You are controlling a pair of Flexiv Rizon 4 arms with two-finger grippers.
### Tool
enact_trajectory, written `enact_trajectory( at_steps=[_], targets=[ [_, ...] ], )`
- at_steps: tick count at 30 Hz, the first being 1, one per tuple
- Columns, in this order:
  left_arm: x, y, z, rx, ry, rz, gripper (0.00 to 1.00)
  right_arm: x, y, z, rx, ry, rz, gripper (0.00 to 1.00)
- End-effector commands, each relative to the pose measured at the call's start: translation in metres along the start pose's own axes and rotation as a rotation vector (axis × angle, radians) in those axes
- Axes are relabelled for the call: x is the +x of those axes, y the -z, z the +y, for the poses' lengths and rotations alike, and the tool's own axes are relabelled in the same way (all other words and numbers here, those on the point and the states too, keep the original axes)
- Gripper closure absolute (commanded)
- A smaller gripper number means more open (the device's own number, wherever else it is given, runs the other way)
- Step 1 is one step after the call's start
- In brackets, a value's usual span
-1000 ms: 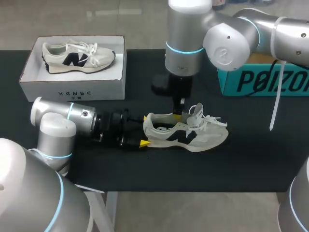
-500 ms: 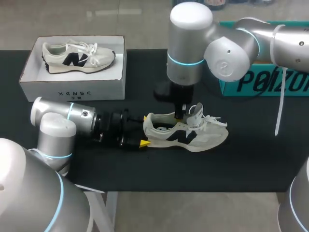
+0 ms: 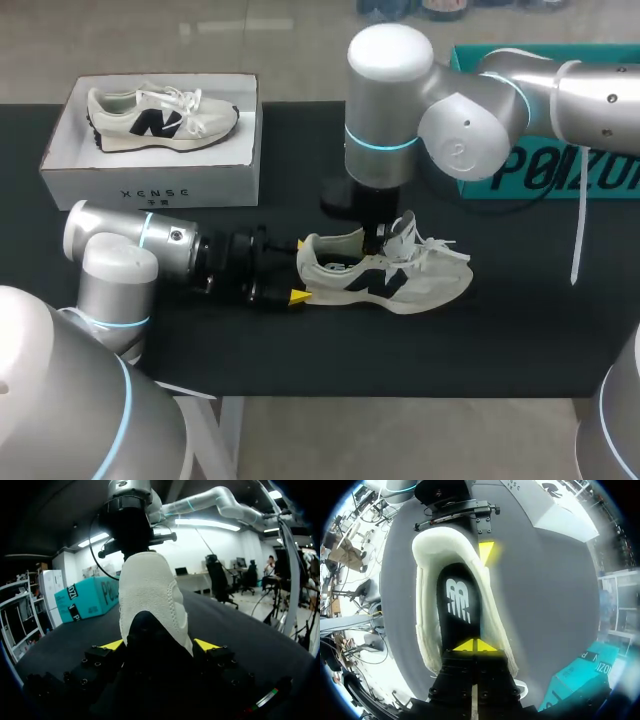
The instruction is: Take the shoe out of the shoebox, open the shoe tongue, remove and reinsert the insole, then place the shoe into the shoebox
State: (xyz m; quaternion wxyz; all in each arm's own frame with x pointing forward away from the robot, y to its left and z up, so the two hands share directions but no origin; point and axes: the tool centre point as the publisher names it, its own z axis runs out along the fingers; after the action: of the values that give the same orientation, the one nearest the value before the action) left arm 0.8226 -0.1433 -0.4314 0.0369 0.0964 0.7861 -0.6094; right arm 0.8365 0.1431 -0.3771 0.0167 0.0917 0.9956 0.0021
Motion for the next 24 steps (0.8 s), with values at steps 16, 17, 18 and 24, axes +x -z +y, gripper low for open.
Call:
enact_trajectory(
  at_steps=[16,17,18,24],
  targets=[
    [0.0017,-0.0006,0.0021,-0.001,-0.002,-0.002,1.00,0.0007,-0.0122,-0.0024,0.004,-0.026,0.021,0.62],
    [0.0017,-0.0006,0.0021,-0.001,-0.002,-0.002,1.00,0.0009,-0.0121,-0.0030,0.005,-0.027,0.022,0.62],
    [0.0017,-0.0006,0.0021,-0.001,-0.002,-0.002,1.00,0.0013,-0.0121,-0.0035,0.005,-0.028,0.022,0.61],
    [0.0017,-0.0006,0.0021,-0.001,-0.002,-0.002,1.00,0.0049,-0.0144,-0.0078,0.005,-0.031,0.027,0.68]
  ],
)
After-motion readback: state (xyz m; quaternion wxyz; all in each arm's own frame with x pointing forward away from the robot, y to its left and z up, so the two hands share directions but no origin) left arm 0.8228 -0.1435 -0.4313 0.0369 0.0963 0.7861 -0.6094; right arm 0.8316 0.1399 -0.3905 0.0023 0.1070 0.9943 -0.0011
